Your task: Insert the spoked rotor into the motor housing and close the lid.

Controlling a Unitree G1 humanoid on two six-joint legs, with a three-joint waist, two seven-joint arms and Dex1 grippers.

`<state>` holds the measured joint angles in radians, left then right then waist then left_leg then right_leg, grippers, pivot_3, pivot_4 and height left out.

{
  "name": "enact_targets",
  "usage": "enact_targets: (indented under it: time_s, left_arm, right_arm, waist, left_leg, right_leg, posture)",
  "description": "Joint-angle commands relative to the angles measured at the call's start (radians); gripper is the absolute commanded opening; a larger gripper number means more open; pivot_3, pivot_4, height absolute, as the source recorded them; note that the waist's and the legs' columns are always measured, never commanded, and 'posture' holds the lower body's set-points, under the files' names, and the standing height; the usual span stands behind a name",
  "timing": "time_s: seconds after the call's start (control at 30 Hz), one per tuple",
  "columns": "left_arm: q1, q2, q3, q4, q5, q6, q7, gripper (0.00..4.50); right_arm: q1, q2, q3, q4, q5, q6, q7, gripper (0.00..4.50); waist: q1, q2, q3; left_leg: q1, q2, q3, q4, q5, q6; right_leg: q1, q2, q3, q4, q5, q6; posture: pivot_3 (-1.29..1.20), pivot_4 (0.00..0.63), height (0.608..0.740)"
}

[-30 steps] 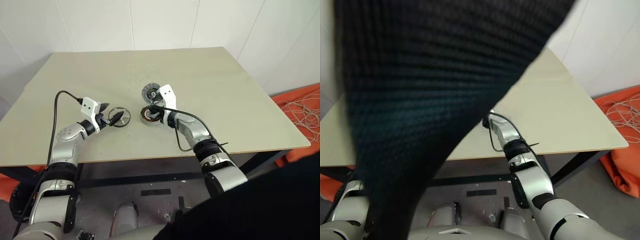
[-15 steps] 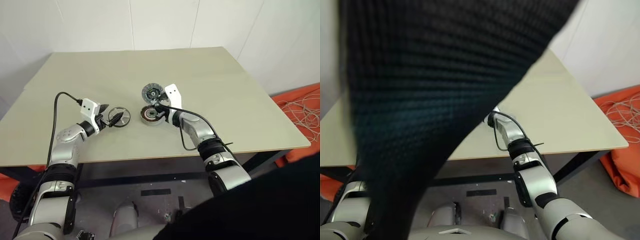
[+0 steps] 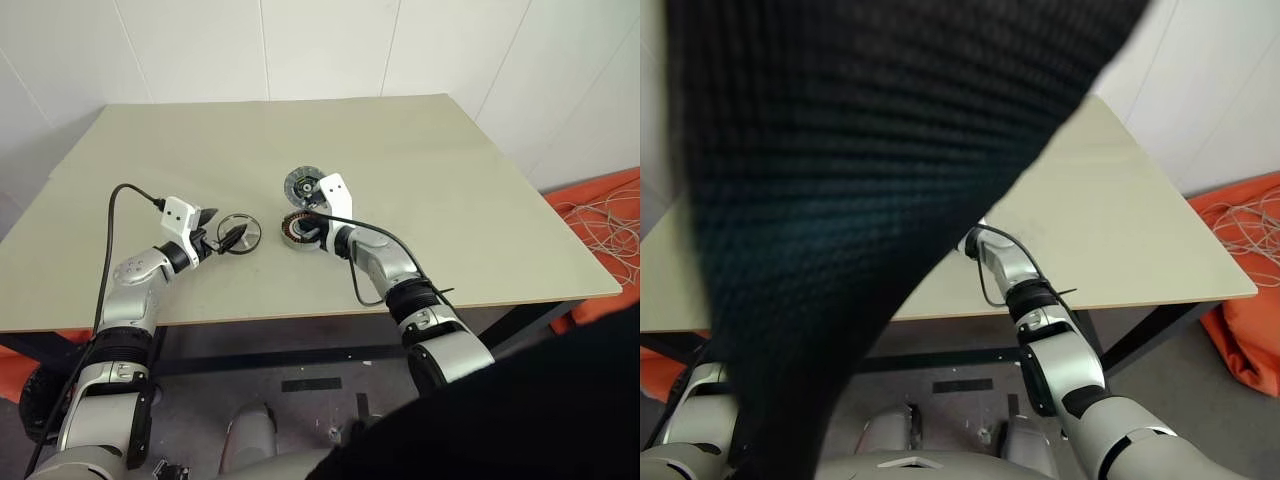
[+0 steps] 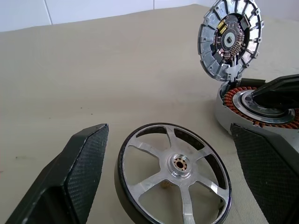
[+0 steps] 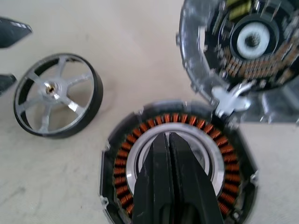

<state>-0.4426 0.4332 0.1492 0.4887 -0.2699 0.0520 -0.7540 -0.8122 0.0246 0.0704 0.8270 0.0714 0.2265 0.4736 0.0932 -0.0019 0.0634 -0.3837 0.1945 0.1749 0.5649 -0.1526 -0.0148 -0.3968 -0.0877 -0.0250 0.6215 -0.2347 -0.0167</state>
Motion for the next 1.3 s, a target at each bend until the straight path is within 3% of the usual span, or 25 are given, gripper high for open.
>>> enact_targets:
  time_s: [0.03, 0.4, 0.97, 1.3]
  left_arm:
    - [-0.007, 0.020, 0.013, -0.055, -0.007, -0.005, 0.001, 4.42]
    - [-0.006, 0.013, 0.008, -0.060, -0.006, 0.000, 0.002, 4.42]
    - [0.020, 0.021, 0.011, -0.095, -0.008, 0.018, 0.002, 4.42]
    - [0.018, 0.004, 0.000, -0.100, -0.004, 0.025, 0.005, 4.42]
  right_arm:
    - [0.013, 0.004, 0.005, 0.027, -0.012, -0.018, -0.007, 0.02]
    - [-0.042, -0.018, -0.010, -0.074, 0.013, -0.015, 0.025, 0.02]
    - [-0.048, 0.022, -0.010, 0.146, -0.019, -0.088, 0.001, 0.02]
    - [-0.099, -0.006, -0.035, 0.046, 0.009, -0.092, 0.044, 0.02]
  waist:
    - [0.000, 0.000, 0.000]
    - [0.002, 0.000, 0.000]
    - [-0.001, 0.000, 0.000]
    - [0.001, 0.000, 0.000]
  left_leg:
    - [0.001, 0.000, 0.000, 0.000, 0.000, 0.000]
    - [0.000, 0.000, 0.000, 0.000, 0.000, 0.000]
    - [0.000, 0.003, 0.000, 0.000, 0.000, -0.001]
    - [0.000, 0.004, 0.000, 0.000, 0.001, -0.002]
  right_leg:
    - [0.001, 0.000, 0.000, 0.000, 0.000, 0.000]
    - [0.000, 0.000, 0.000, 0.000, 0.000, -0.001]
    - [-0.001, 0.003, 0.000, 0.000, 0.000, -0.002]
    - [0.000, 0.003, 0.000, 0.001, 0.001, -0.003]
  posture:
    - [0.00, 0.000, 0.740]
    - [0.00, 0.000, 0.740]
    - [0.00, 0.000, 0.740]
    - [0.00, 0.000, 0.740]
